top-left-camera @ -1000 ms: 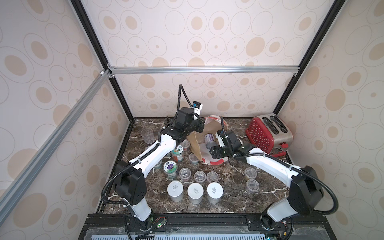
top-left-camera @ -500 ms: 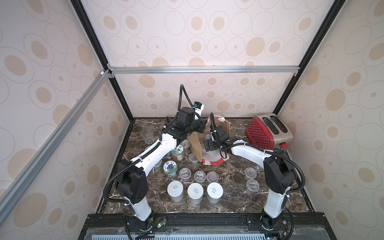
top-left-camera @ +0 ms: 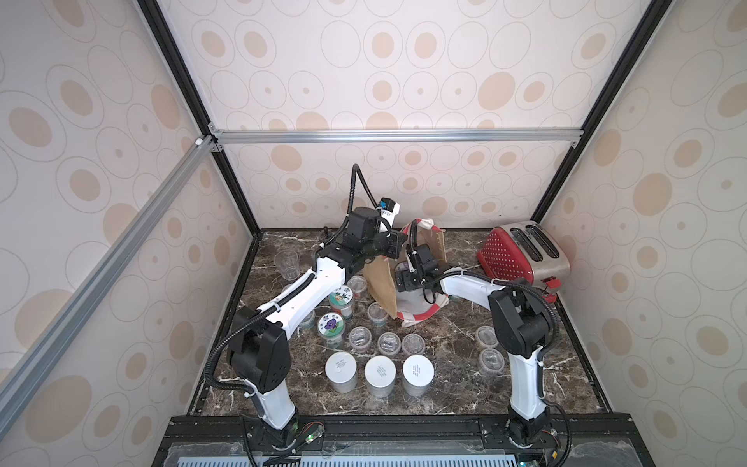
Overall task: Take out the seed jars from the canvas bag
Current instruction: Pick up the seed jar from the canvas bag, then adjust the canvas bag at the center of the board.
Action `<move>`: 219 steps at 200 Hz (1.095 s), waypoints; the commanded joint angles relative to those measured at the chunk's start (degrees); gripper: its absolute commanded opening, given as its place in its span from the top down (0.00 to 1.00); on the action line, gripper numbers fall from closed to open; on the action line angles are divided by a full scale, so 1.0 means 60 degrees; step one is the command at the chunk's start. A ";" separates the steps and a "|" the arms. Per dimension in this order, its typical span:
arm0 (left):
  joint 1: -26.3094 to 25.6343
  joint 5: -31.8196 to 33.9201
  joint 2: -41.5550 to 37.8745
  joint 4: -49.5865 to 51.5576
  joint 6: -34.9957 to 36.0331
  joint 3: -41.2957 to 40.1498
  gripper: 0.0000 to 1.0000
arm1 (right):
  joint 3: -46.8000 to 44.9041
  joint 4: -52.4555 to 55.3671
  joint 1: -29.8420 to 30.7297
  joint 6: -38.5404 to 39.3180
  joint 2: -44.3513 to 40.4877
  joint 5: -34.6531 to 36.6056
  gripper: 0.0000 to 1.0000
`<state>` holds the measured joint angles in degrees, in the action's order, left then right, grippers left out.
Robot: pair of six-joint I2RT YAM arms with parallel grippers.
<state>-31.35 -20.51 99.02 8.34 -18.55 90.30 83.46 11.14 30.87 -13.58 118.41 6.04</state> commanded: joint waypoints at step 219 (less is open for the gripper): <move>0.2426 0.0268 0.2631 -0.0757 -0.3684 0.2005 1.00 | -0.3669 -0.1684 -0.0534 -0.0294 -0.8145 -0.2772 0.30</move>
<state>-18.72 -17.76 111.98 5.63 -35.33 99.53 62.39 0.89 28.29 -15.38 72.16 -9.26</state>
